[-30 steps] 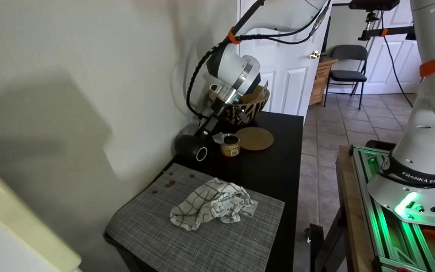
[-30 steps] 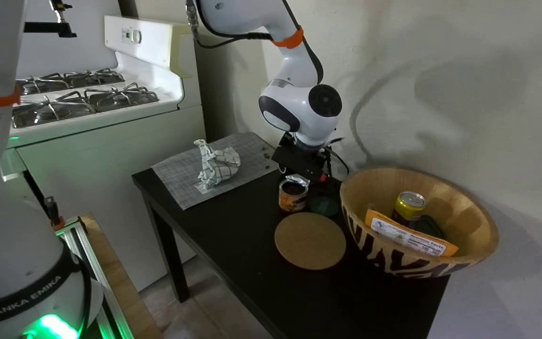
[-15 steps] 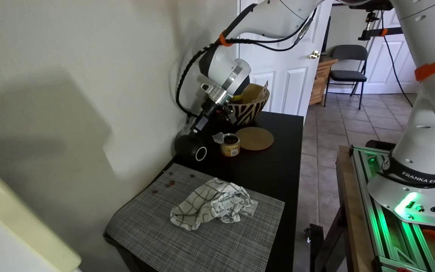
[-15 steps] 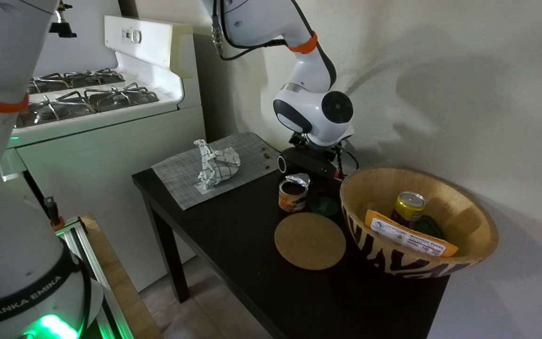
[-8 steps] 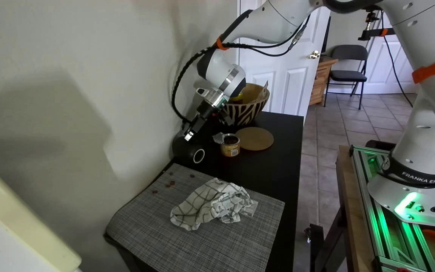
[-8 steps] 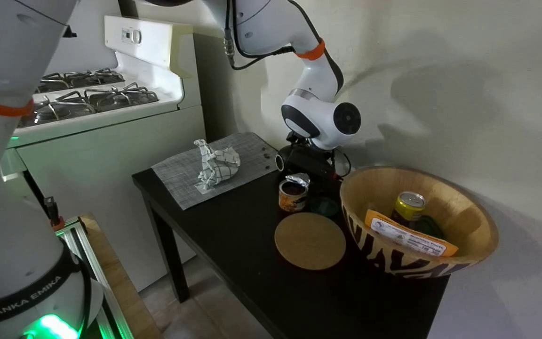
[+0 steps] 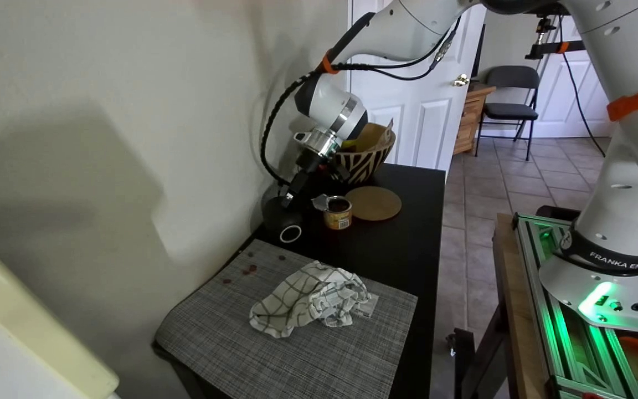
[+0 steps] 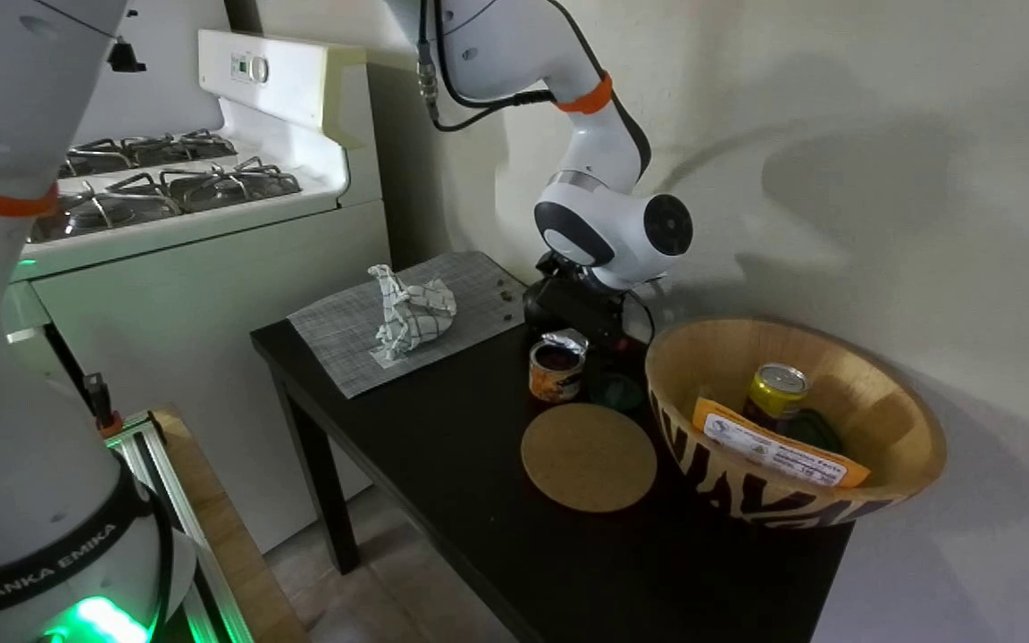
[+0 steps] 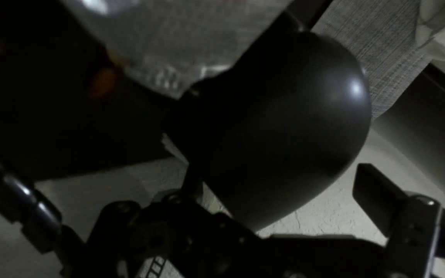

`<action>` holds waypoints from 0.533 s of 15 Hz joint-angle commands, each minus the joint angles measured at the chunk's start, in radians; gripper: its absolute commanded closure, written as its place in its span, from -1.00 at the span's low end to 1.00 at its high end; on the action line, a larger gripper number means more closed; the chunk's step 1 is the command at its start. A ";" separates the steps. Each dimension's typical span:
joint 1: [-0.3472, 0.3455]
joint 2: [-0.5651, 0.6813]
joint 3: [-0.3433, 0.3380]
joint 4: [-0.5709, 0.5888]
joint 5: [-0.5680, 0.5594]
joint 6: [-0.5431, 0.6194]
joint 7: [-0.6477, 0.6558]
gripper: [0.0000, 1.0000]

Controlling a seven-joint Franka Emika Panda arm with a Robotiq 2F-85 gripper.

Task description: Pick up the black cup and make it stand upright

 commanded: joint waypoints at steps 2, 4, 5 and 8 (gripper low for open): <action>0.019 -0.066 -0.042 -0.078 -0.178 -0.129 0.218 -1.00; 0.007 -0.066 -0.036 -0.069 -0.213 -0.177 0.263 -1.00; 0.003 -0.066 -0.033 -0.065 -0.218 -0.186 0.278 -1.00; 0.000 -0.065 -0.027 -0.060 -0.194 -0.154 0.288 -1.00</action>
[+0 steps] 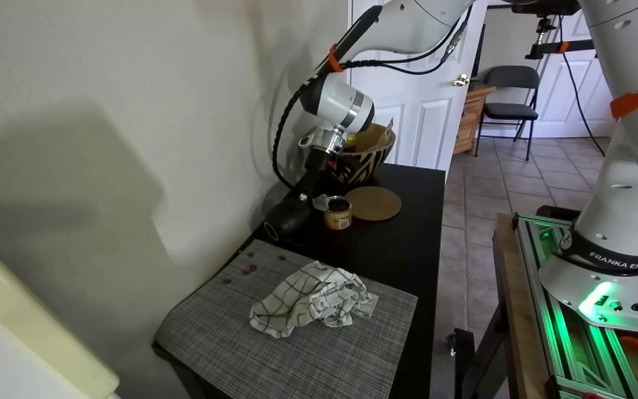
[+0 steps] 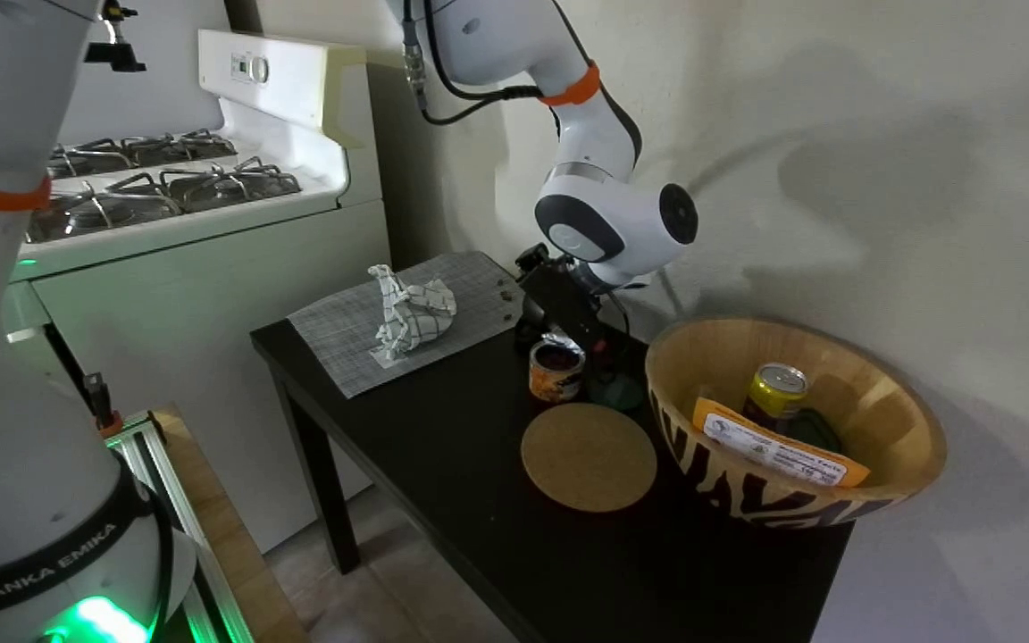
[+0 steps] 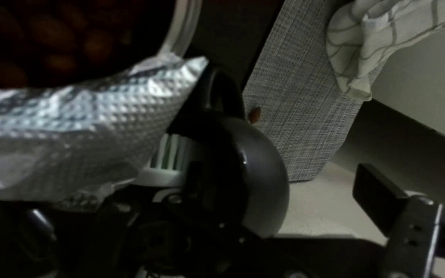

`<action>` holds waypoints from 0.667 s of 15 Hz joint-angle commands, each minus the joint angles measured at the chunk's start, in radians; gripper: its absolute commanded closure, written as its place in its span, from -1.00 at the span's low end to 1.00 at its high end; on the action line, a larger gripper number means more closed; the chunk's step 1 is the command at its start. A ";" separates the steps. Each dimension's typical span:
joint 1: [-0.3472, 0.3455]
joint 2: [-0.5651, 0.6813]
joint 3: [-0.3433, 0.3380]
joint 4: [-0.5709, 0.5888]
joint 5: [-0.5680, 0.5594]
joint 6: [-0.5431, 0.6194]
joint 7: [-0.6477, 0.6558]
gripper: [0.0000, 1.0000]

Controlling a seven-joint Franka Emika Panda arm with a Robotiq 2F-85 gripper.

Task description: Pick up the black cup and make it stand upright

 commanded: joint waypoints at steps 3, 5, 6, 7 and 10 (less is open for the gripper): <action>0.005 -0.022 0.004 -0.020 0.021 0.096 0.019 -1.00; 0.004 -0.021 0.011 -0.020 0.026 0.134 0.009 -0.99; 0.002 -0.020 0.018 -0.018 0.028 0.141 0.001 -0.48; 0.000 -0.019 0.024 -0.016 0.030 0.146 -0.007 -0.48; -0.010 -0.015 0.044 -0.002 0.028 0.107 -0.028 -0.01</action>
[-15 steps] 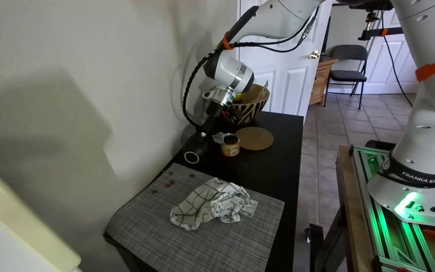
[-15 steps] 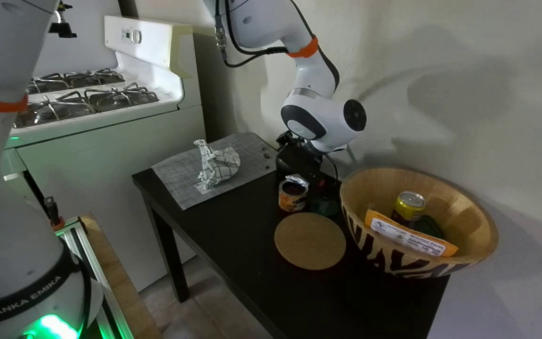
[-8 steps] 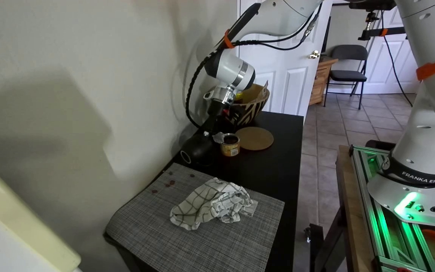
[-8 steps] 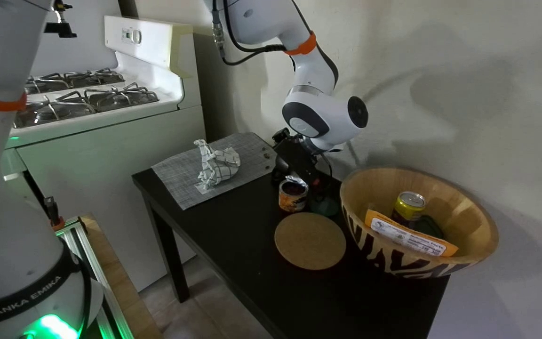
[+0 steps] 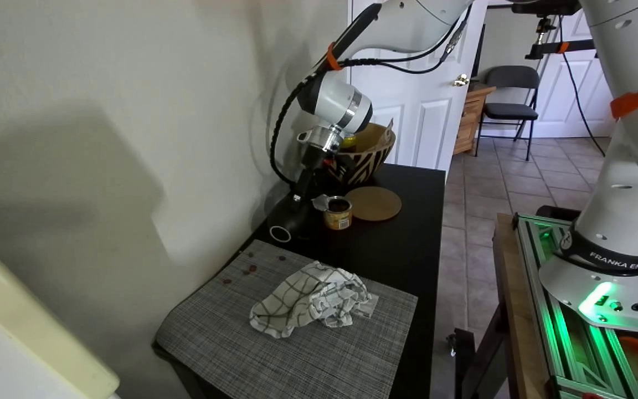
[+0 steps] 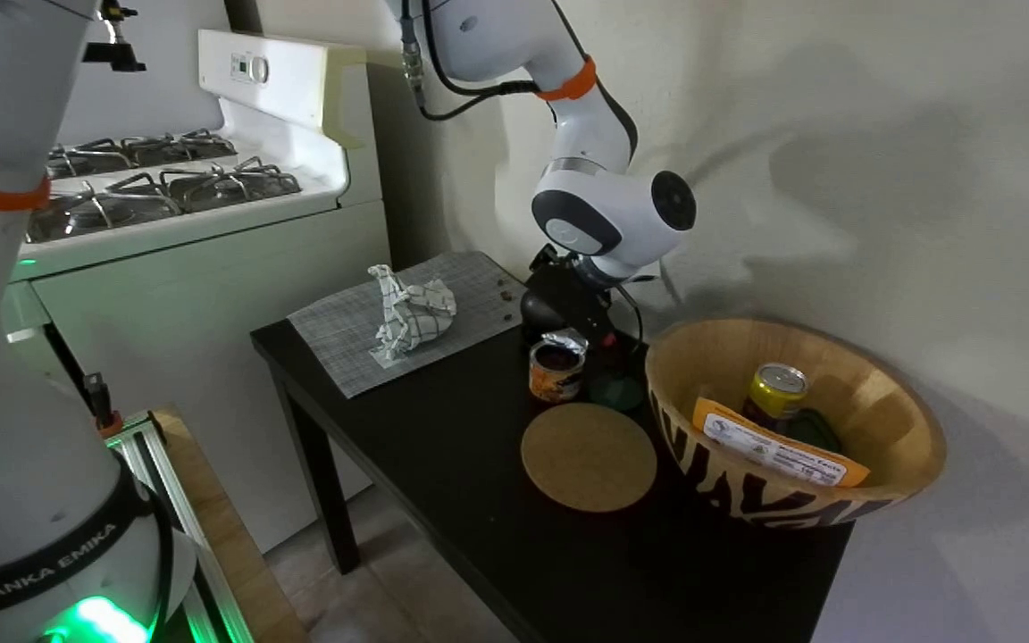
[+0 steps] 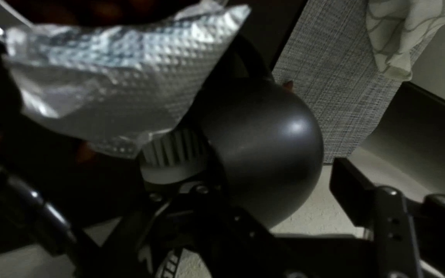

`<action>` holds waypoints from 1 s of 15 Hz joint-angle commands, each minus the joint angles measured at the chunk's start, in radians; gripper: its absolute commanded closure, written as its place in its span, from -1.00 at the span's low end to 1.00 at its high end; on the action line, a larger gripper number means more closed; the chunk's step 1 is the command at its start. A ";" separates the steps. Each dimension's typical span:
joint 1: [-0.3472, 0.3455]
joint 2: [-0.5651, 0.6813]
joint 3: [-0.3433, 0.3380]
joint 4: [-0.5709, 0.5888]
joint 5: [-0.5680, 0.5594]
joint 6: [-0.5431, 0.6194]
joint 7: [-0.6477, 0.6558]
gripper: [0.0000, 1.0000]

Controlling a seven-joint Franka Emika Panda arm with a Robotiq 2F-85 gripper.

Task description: Pick up the black cup and make it stand upright

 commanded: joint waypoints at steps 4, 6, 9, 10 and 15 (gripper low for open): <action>-0.006 -0.016 0.040 0.003 0.007 -0.050 -0.043 0.58; 0.013 -0.026 0.043 0.010 -0.017 -0.060 -0.025 0.88; 0.063 -0.028 0.039 0.025 -0.096 -0.053 0.031 1.00; 0.091 -0.025 0.034 0.029 -0.148 -0.036 0.066 0.94; 0.209 -0.037 0.039 0.023 -0.450 0.108 0.295 0.95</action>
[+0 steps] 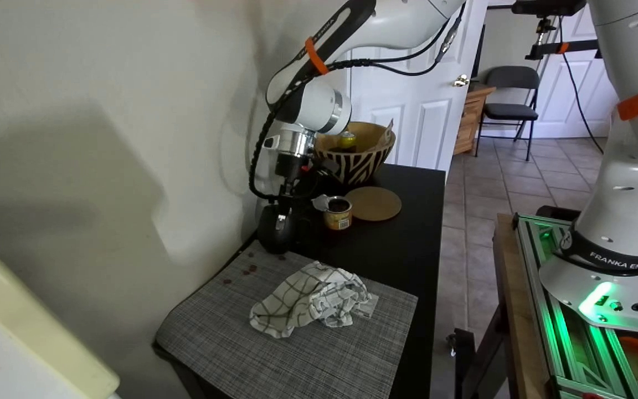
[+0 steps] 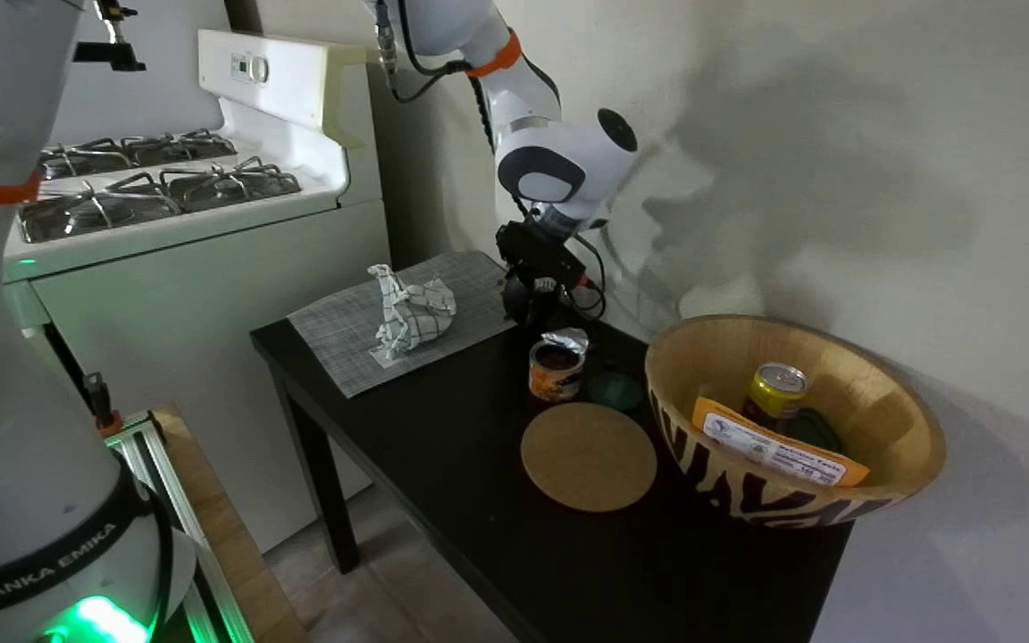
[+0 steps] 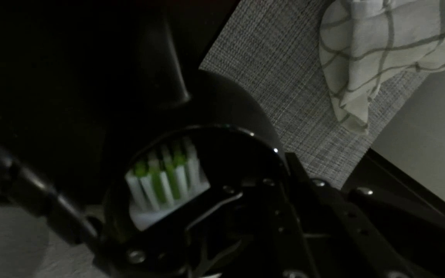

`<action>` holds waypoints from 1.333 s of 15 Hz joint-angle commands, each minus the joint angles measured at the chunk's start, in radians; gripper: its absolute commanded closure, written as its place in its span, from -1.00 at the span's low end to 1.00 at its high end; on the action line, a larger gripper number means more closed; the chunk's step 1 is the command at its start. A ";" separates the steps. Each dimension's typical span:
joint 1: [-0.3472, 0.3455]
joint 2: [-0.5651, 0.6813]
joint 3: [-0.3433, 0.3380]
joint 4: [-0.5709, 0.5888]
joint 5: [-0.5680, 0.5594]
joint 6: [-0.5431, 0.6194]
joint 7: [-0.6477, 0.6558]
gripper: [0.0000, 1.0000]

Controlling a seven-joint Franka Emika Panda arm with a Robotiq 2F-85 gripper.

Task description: Pick up the black cup and make it stand upright

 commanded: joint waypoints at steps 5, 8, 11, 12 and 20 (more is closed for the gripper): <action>0.133 -0.064 -0.005 -0.116 -0.498 0.219 0.425 0.94; 0.145 -0.111 -0.013 -0.201 -0.663 0.303 0.594 0.94; 0.129 -0.166 -0.007 -0.278 -0.773 0.333 0.711 0.94; 0.118 -0.183 0.001 -0.301 -0.787 0.339 0.727 0.94; 0.022 -0.250 0.071 -0.395 -0.719 0.427 0.716 0.95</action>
